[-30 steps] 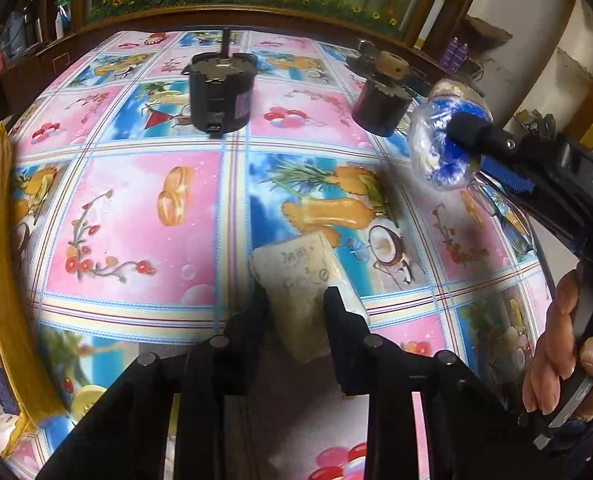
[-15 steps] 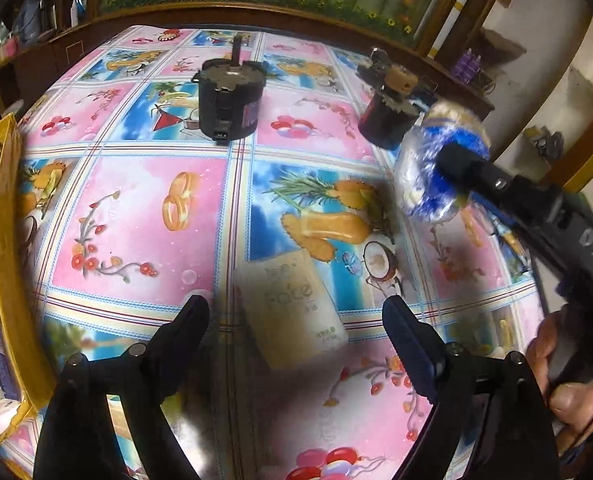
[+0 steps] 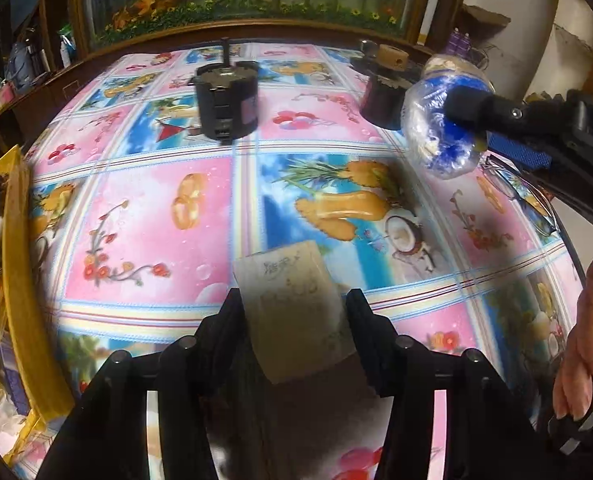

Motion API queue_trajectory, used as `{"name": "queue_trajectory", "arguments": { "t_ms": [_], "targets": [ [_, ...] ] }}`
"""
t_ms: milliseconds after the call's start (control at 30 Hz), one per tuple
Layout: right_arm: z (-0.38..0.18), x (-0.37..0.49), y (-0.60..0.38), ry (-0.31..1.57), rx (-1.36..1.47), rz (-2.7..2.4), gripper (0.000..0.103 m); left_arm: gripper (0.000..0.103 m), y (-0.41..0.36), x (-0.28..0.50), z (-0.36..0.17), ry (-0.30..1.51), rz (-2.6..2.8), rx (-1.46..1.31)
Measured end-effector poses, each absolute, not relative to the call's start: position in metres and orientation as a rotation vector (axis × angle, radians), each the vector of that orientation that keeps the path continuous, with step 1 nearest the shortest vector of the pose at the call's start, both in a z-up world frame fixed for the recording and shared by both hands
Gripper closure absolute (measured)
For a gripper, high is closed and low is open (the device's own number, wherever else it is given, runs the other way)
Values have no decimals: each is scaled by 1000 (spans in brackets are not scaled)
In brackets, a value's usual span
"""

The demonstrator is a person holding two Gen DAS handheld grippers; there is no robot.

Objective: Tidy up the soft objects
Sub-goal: 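Close the left tool on the Face tissue pack while the right holds the blue bag, then carry the Face tissue pack and blue bag over the tray with both tools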

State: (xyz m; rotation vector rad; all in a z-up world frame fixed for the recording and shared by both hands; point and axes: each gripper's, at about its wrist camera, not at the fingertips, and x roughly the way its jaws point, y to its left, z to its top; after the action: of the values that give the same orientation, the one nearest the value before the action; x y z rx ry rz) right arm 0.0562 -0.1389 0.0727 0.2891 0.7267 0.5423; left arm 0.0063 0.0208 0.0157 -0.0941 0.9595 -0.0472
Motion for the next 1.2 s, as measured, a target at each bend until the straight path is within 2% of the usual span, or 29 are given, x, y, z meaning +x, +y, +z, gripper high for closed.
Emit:
{"name": "queue_trajectory", "arguments": {
  "t_ms": [467,1200],
  "targets": [
    [65,45,-103,731,169,650,67,52,53,-13,33,776,96,-118],
    [66,33,-85,707,129,718,67,52,46,-29,48,671,184,18]
  ]
}}
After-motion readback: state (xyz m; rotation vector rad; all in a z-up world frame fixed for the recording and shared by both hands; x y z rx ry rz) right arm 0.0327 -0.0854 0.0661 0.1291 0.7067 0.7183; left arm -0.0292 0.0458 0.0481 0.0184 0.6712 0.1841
